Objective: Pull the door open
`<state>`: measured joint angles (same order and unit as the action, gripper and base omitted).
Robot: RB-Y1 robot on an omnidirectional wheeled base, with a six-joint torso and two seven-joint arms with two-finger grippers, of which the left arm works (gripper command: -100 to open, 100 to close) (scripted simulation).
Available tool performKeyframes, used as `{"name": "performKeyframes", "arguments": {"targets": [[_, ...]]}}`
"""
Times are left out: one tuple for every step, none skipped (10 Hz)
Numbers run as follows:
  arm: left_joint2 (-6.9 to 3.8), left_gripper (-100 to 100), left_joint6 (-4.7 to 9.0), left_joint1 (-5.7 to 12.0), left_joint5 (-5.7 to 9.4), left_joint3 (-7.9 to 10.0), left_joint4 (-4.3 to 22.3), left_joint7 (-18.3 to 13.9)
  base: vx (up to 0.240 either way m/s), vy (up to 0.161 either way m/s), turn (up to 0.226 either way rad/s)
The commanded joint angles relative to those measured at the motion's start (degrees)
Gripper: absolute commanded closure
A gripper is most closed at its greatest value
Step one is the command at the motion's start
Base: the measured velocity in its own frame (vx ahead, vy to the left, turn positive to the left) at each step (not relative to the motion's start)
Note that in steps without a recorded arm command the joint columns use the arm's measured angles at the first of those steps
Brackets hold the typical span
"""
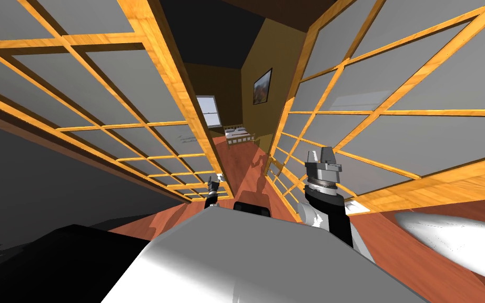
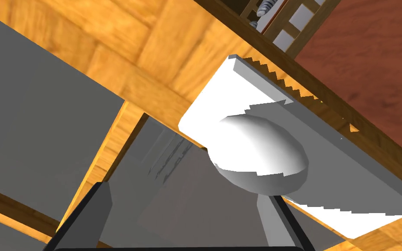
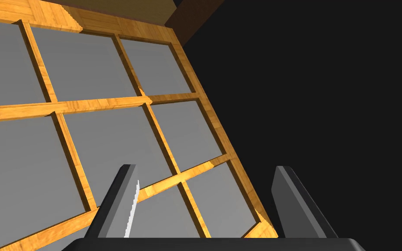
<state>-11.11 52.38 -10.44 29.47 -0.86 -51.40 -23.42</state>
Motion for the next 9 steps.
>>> {"name": "performKeyframes", "arguments": {"targets": [[0.85,-100,-0.58,0.0,0.09,-1.85,-0.9,-1.8,-0.056,-0.001,-0.034],[0.85,-100,-0.58,0.0,0.09,-1.85,-0.9,-1.8,-0.014,0.007,0.006],[0.64,-100,-0.5,-0.12,1.34,-2.56,-1.1,-4.0,-0.038,0.009,-0.034],[0.64,-100,-0.5,-0.12,1.34,-2.56,-1.1,-4.1,-0.032,0.002,-0.053],[0.64,-100,-0.5,-0.12,1.34,-2.56,-1.1,-4.1,-0.008,0.003,0.002],[0.42,-100,-0.41,-0.25,2.68,-3.31,-1.4,-6.4,-0.036,0.011,-0.04],[0.42,-100,-0.41,-0.25,2.68,-3.31,-1.4,-6.5,-0.041,0.013,-0.086],[0.42,-100,-0.41,-0.25,2.68,-3.31,-1.4,-6.5,-0.024,0.013,0.001],[0.42,-100,-0.41,-0.25,2.68,-3.31,-1.4,-6.5,0.007,-0.004,0.012]]}}
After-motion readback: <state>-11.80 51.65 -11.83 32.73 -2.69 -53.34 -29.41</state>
